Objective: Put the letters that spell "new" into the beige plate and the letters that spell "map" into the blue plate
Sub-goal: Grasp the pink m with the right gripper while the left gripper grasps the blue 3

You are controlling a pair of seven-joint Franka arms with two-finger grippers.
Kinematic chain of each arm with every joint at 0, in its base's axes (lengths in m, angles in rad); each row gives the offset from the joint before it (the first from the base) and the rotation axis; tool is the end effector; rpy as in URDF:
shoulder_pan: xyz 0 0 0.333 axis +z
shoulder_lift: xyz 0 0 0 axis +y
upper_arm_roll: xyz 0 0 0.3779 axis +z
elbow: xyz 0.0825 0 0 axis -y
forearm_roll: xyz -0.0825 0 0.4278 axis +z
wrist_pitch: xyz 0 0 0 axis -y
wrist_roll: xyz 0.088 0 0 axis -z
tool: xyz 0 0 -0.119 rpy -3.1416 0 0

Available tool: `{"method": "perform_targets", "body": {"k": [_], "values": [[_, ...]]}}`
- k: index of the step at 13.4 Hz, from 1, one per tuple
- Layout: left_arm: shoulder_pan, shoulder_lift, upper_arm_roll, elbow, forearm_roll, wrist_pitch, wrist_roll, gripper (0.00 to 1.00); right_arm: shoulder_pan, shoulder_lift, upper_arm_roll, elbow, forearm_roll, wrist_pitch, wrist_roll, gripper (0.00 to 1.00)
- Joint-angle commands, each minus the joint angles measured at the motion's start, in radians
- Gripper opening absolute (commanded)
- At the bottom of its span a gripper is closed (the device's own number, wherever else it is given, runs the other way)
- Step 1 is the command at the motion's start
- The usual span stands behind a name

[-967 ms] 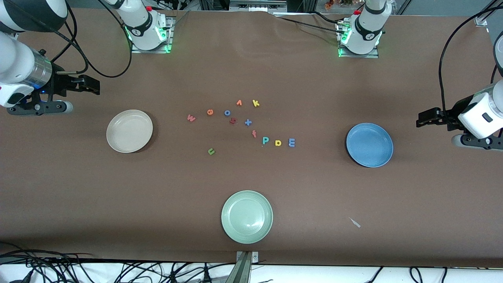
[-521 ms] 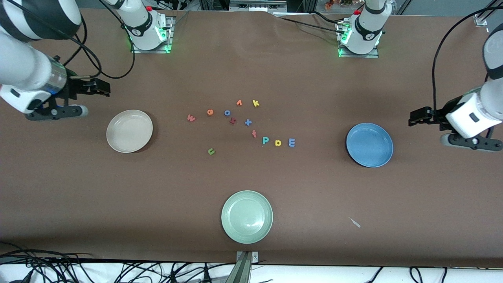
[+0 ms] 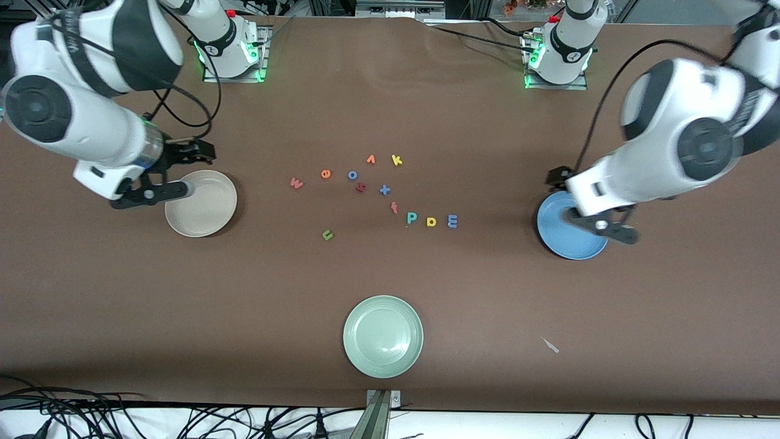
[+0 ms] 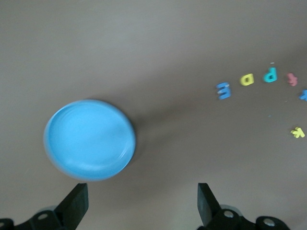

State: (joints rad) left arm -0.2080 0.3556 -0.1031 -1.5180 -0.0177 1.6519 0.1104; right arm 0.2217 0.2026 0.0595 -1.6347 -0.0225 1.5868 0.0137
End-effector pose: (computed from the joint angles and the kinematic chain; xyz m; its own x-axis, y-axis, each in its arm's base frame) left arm 0.6699 -0.2074 0.4755 0.8909 -0.4022 -0.2110 -0.3951 -0.9154 0.0764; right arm 0.6231 0.1741 0.5166 0.9340 0.2578 -0.2474 0.2692 -0.9630 0.0131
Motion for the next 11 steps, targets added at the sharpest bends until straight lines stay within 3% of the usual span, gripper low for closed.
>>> {"method": "perform_targets", "body": {"k": [1,5,8,11], "values": [[-0.080,0.074,0.010,0.018,0.024,0.055,-0.017,1.00,0.013,-0.019,0.038,-0.153,0.012,0.180,-0.015,1.00],[-0.140,0.196,0.008,0.016,0.028,0.254,-0.245,1.00,0.013,-0.067,0.089,-0.344,0.000,0.384,-0.041,1.00],[-0.189,0.296,0.010,0.009,0.035,0.376,-0.408,1.00,0.013,-0.126,0.111,-0.575,-0.002,0.666,-0.073,1.00],[-0.202,0.350,0.010,-0.002,0.033,0.390,-0.475,1.00,0.013,-0.127,0.143,-0.750,-0.002,0.920,-0.139,1.00]]}}
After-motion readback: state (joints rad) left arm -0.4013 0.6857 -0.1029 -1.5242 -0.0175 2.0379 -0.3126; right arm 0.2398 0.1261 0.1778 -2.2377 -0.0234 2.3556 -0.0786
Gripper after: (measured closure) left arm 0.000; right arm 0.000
